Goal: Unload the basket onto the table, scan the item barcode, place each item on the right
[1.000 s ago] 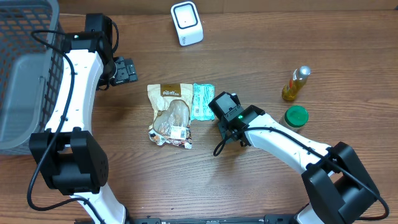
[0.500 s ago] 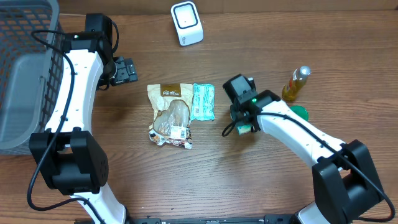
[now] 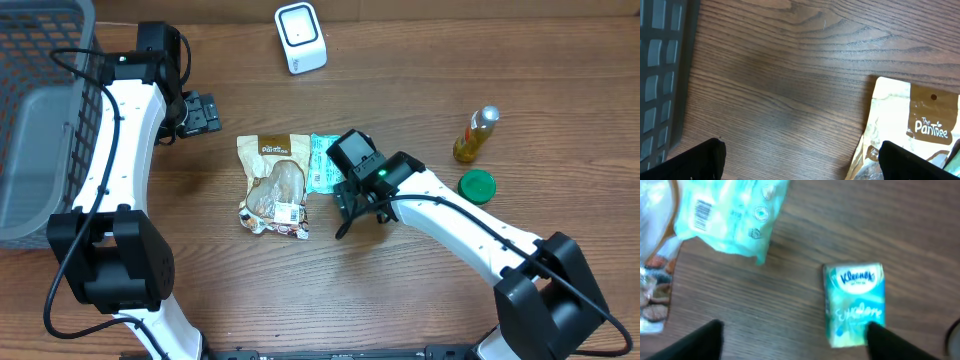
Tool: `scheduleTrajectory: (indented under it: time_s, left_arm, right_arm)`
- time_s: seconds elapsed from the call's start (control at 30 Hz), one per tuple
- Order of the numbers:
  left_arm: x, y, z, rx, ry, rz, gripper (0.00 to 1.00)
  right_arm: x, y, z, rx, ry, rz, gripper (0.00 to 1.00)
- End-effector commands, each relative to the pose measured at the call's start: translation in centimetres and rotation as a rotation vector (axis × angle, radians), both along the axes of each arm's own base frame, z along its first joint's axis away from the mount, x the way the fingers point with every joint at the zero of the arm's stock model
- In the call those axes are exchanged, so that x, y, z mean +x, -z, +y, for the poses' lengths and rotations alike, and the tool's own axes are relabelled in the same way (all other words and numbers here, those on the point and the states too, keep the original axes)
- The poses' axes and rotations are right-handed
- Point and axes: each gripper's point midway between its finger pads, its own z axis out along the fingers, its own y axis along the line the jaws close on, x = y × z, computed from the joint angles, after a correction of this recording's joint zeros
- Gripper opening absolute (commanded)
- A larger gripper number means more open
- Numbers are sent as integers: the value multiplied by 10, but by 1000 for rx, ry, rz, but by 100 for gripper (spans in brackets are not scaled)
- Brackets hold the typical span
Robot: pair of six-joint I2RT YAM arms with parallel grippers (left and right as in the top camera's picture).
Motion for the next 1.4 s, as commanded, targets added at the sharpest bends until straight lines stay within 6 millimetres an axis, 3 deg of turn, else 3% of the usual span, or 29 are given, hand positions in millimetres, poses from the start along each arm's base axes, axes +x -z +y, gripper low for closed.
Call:
scheduleTrajectory:
  time_s: [0.0,0.07,0.2,0.5,0.97,1.07,1.23,1.37]
  left_arm:
    - [3,-11,-1,14,8,-31,100]
    - [3,-11,-1,14,7,-31,100]
    - [3,-11,-1,14,8,-31,100]
    - [3,-11,-1,14,7,-31,100]
    - [3,-11,-1,14,8,-31,100]
    - [3,-11,-1,14,7,-31,100]
    - [3,-11,-1,14,7,-31,100]
    - [3,-11,-1,14,7,-31,100]
  right_arm:
    - [1,15,-15,-76,27,0,66]
    - [1,23,-18,-97,29,8,54]
    - [0,32,-20,-120,30,24,43]
    - [6,30,-29,-172,41,-10,32]
    - [4,50,-38,-191,50,-45,29]
    - [7,51,-49,-242,64,-89,27]
    - [8,51,-48,-236,65,-93,20]
    - [13,48,-45,-223,68,-110,25]
